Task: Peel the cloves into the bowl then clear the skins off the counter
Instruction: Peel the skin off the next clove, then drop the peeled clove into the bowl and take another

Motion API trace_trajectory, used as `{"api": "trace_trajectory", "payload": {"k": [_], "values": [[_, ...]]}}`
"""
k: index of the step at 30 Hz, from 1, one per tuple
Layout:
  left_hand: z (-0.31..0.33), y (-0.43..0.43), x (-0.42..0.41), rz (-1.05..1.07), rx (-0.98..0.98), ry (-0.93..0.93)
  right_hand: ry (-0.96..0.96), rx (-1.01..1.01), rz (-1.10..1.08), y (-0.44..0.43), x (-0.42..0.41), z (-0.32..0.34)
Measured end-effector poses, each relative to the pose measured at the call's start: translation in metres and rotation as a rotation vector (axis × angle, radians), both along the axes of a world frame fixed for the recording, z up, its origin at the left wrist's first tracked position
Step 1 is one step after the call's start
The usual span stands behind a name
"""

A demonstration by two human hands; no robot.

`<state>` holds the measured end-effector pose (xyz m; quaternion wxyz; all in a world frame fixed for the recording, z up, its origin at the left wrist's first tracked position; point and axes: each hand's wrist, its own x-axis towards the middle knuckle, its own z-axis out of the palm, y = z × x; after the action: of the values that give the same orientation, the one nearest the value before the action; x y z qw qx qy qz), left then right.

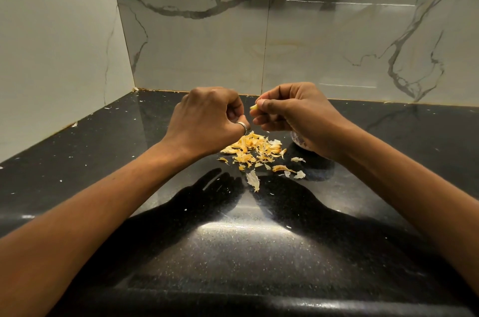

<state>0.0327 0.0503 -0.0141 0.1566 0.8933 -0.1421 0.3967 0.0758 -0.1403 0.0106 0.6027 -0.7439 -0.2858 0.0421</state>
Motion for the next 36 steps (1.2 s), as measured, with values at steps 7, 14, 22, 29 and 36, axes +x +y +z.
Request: {"api": "trace_trajectory", "payload": {"k": [7, 14, 22, 29, 36], "values": [[0.001, -0.001, 0.000, -0.034, -0.012, 0.054, -0.143, -0.075, -0.045, -0.008, 0.003, 0.011], [0.000, 0.000, 0.001, -0.118, -0.033, 0.140, -0.385, -0.314, -0.163, -0.022, 0.011, 0.022], [-0.003, 0.000, 0.003, -0.086, 0.009, 0.110, -0.576, -0.671, -0.387, -0.040, 0.023, 0.031], [0.000, -0.002, -0.002, 0.045, 0.021, 0.103, -0.499, -0.942, -0.454, -0.040, 0.021, 0.029], [0.000, -0.002, -0.002, 0.057, -0.019, 0.089, -0.676, -0.859, -0.400, -0.034, 0.020, 0.024]]}}
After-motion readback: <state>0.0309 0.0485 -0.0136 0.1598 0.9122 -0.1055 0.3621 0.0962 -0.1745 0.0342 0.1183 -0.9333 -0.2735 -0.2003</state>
